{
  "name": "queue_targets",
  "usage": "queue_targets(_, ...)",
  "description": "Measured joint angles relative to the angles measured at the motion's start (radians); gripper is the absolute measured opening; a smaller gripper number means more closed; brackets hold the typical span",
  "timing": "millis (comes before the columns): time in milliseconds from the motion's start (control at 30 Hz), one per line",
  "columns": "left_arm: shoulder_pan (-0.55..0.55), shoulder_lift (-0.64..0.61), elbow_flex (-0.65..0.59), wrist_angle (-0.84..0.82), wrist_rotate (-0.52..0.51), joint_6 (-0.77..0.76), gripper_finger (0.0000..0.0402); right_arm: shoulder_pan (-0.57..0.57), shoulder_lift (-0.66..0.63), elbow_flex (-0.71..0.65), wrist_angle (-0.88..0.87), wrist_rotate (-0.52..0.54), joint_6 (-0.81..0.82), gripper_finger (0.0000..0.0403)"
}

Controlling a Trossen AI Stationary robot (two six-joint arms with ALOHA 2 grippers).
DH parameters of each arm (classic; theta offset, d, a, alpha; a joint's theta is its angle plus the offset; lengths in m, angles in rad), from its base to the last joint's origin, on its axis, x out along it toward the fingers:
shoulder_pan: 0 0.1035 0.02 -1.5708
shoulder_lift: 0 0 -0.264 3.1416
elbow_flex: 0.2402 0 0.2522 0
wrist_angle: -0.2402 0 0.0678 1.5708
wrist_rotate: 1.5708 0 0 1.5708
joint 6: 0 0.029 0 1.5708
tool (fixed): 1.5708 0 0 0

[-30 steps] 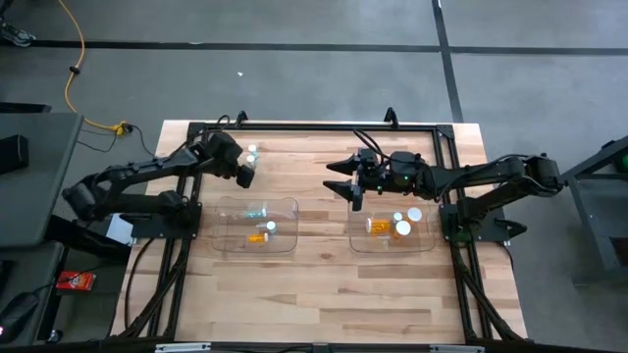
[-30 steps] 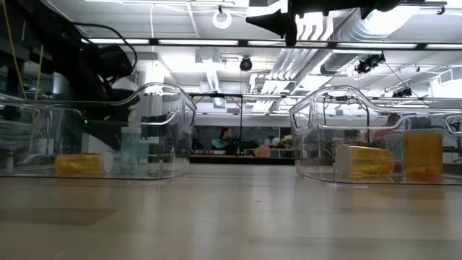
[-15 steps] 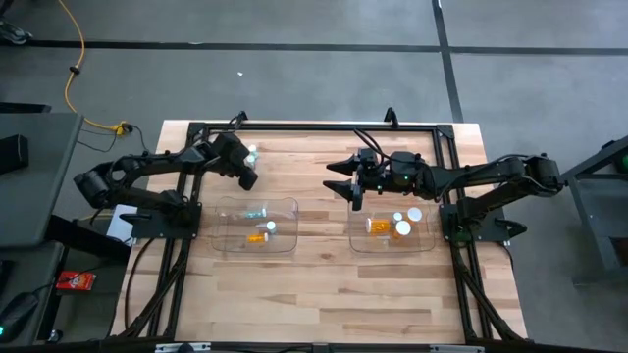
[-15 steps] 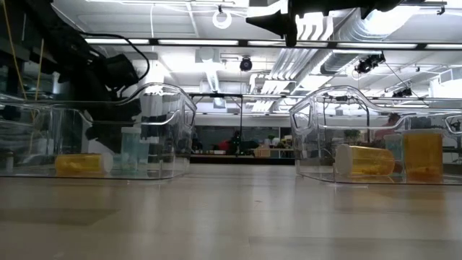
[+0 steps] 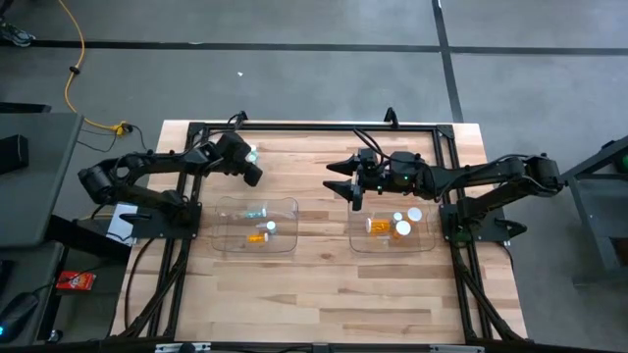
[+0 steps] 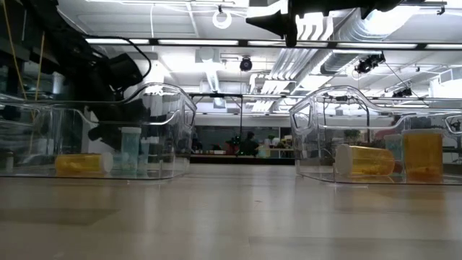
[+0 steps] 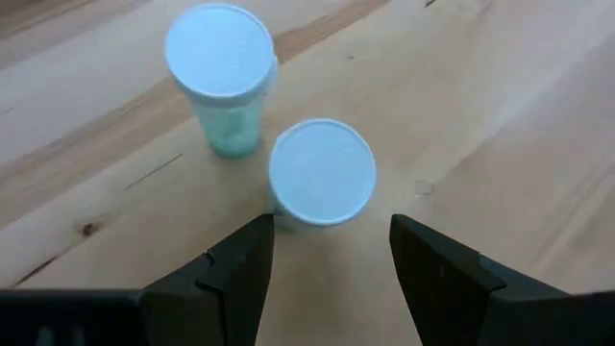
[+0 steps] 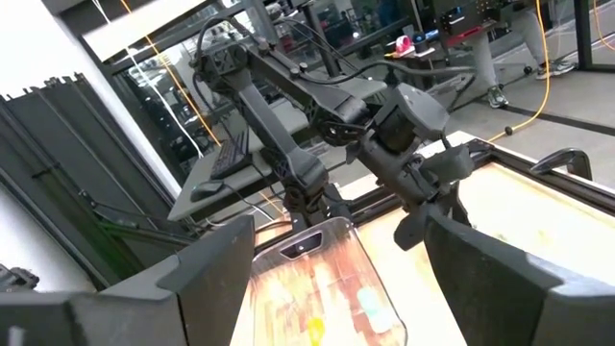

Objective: Pick and place medicine bottles into bin by pill shape (circle, oval)
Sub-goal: Put the blue capsule bottle into the right transparent bin

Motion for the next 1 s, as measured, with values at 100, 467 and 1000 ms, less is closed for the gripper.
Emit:
queue_targets(100,-0.026,0.030,0.000,0.002,-0.024,0.007,0.0200,0.000,0.000,0.000,-0.004,0.000,0.000,0.0295)
queue_targets(467,-0.069,0.093,-0.001,0.083,-0.098,-0.042,0.0200,0.000,0.000,0.000,-0.005,0.000,0.015,0.0295)
queue_targets(1000,-0.124,0.141,-0.001,0.191,-0.120,-0.049,0.0103,0.000,0.000,0.000,-0.016,0.000,0.023,0.0295)
